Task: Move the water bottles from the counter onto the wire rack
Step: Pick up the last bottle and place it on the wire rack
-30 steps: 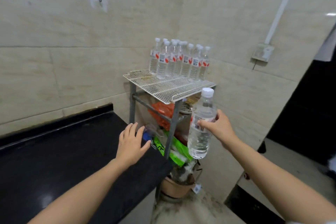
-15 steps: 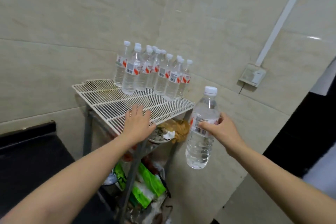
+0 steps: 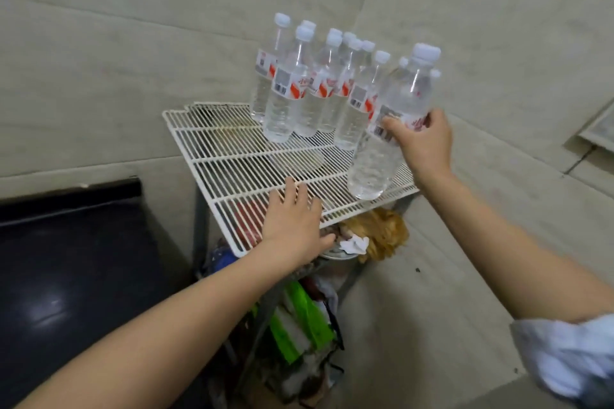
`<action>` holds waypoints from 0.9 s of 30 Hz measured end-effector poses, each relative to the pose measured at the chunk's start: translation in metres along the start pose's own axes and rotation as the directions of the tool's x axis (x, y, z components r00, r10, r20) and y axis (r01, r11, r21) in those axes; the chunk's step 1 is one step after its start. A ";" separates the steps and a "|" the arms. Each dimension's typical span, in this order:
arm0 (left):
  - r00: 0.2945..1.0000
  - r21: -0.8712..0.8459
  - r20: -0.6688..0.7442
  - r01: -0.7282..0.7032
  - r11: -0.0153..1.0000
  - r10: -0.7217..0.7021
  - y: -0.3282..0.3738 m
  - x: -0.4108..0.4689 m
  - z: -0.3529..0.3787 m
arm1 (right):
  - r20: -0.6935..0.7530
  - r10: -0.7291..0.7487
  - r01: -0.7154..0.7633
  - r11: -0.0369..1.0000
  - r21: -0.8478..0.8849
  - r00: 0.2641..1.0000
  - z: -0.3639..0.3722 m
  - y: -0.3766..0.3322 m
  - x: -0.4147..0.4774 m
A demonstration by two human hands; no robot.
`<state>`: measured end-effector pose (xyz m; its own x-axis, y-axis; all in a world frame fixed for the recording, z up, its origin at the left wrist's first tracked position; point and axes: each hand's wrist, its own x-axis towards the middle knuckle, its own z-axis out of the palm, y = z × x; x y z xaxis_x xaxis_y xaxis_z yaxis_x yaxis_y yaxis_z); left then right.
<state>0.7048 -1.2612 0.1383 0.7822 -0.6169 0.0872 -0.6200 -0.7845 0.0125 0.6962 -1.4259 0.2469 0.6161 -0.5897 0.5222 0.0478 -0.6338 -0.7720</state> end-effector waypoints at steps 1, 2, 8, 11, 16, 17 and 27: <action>1.000 0.005 0.001 0.012 1.000 -0.012 0.000 0.001 0.001 | 0.018 -0.015 0.014 1.000 0.023 1.000 0.006 0.000 0.011; 1.000 0.008 -0.002 0.026 1.000 -0.026 0.001 0.001 0.002 | 0.042 -0.028 0.026 0.999 0.046 0.999 0.012 0.001 0.021; 0.994 0.086 0.006 0.109 0.990 -0.110 0.007 0.001 0.003 | 0.194 -0.018 -0.005 0.993 0.116 0.981 0.051 0.017 0.071; 0.984 0.087 -0.010 0.179 0.980 -0.179 0.011 0.002 0.002 | 0.232 0.020 -0.052 0.990 0.129 0.972 0.067 0.029 0.085; 0.933 0.032 -0.042 0.360 0.932 -0.359 0.019 0.003 0.004 | 0.290 0.014 -0.050 0.992 0.117 0.957 0.084 0.040 0.101; 0.908 -0.001 -0.056 0.417 0.909 -0.416 0.021 0.004 0.004 | 0.301 0.008 -0.043 0.993 0.111 0.954 0.086 0.041 0.103; 0.760 -0.092 -0.130 0.630 0.771 -0.636 0.036 0.011 0.007 | 0.494 -0.014 -0.022 0.997 0.067 0.870 0.089 0.065 0.116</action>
<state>0.6914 -1.2964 0.1327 0.9814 0.0383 0.1883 0.0086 -0.9877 0.1561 0.8403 -1.4911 0.2251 0.9232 -0.2567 0.2861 0.0870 -0.5854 -0.8060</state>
